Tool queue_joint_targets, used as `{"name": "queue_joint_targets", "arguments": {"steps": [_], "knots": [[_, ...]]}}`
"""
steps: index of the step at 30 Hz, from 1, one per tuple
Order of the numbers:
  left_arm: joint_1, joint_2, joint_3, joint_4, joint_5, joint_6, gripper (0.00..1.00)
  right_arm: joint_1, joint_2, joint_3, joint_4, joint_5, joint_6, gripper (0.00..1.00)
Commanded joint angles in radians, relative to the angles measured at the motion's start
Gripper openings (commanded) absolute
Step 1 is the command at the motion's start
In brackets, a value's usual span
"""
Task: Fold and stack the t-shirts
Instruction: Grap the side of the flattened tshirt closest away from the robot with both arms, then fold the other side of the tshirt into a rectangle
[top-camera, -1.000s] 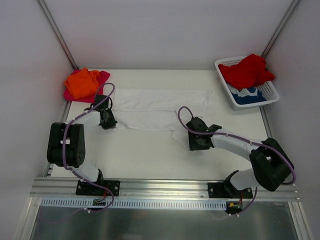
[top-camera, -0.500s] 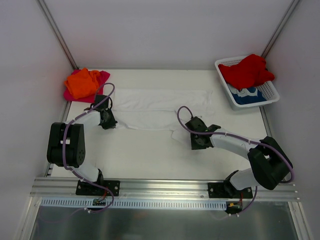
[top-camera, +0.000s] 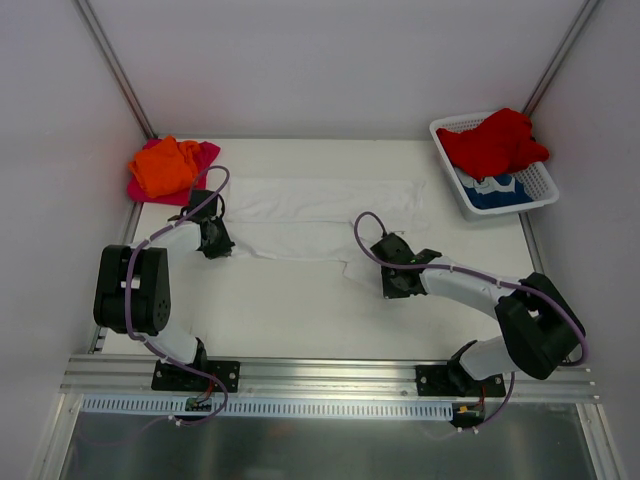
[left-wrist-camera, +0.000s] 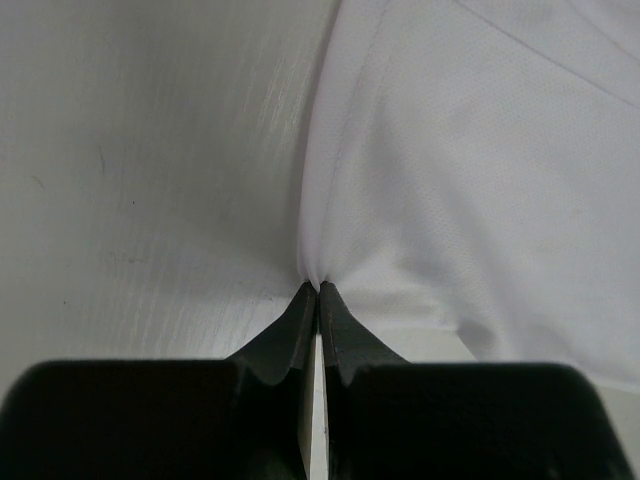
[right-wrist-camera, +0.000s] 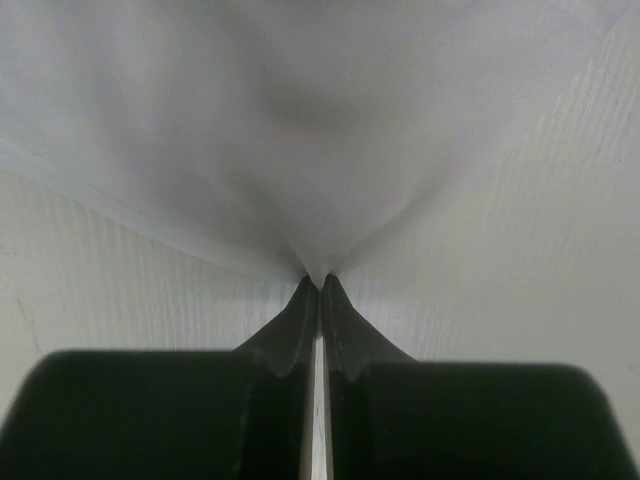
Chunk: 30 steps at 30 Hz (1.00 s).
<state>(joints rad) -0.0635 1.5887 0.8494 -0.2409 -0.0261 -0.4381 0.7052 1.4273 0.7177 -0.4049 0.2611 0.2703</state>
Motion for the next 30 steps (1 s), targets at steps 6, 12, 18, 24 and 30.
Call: {"name": "queue_joint_targets", "arguments": {"steps": [6,12,18,24,30], "knots": [[0.007,-0.087,-0.006,-0.031,0.023,-0.010,0.00,0.005,-0.070,0.057,-0.069,0.038,-0.023,0.00],[0.007,-0.174,0.031,-0.076,0.023,-0.016,0.00,0.005,-0.114,0.140,-0.123,0.066,-0.049,0.00],[0.007,-0.228,0.089,-0.116,0.012,-0.016,0.00,0.002,-0.107,0.209,-0.143,0.086,-0.075,0.00],[0.008,-0.220,0.140,-0.133,-0.008,-0.011,0.00,-0.044,-0.094,0.279,-0.147,0.093,-0.115,0.00],[0.010,-0.164,0.198,-0.135,-0.027,-0.013,0.00,-0.162,-0.067,0.356,-0.146,0.078,-0.180,0.00]]}}
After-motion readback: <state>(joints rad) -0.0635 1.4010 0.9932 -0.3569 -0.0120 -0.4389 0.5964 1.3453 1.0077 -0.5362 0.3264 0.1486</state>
